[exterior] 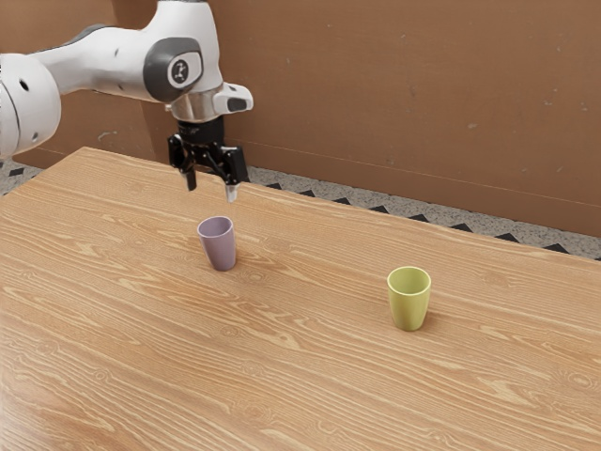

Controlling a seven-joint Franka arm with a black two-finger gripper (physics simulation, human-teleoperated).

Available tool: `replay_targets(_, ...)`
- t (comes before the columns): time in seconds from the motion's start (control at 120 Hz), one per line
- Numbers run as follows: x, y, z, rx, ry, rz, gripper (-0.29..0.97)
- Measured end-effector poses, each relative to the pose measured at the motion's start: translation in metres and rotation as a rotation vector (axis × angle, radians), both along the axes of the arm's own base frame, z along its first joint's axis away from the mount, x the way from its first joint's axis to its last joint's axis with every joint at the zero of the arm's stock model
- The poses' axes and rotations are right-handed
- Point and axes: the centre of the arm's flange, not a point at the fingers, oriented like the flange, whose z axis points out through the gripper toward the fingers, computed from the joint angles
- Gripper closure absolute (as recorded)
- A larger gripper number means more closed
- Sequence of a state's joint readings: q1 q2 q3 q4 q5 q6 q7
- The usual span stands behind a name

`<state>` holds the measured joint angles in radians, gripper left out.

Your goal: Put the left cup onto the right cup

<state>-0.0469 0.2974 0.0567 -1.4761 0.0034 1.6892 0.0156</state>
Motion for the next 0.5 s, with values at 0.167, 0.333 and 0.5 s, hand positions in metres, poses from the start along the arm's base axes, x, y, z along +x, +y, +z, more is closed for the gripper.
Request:
replay_targets(0.167,0.01,0.014,-0.026,-0.016,0.018,0.024,0.0)
replay_targets(0.333,0.021,0.026,-0.055,-0.033,0.03,0.038,0.01)
replay_targets(0.5,0.029,0.033,-0.076,-0.038,0.032,0.035,0.02)
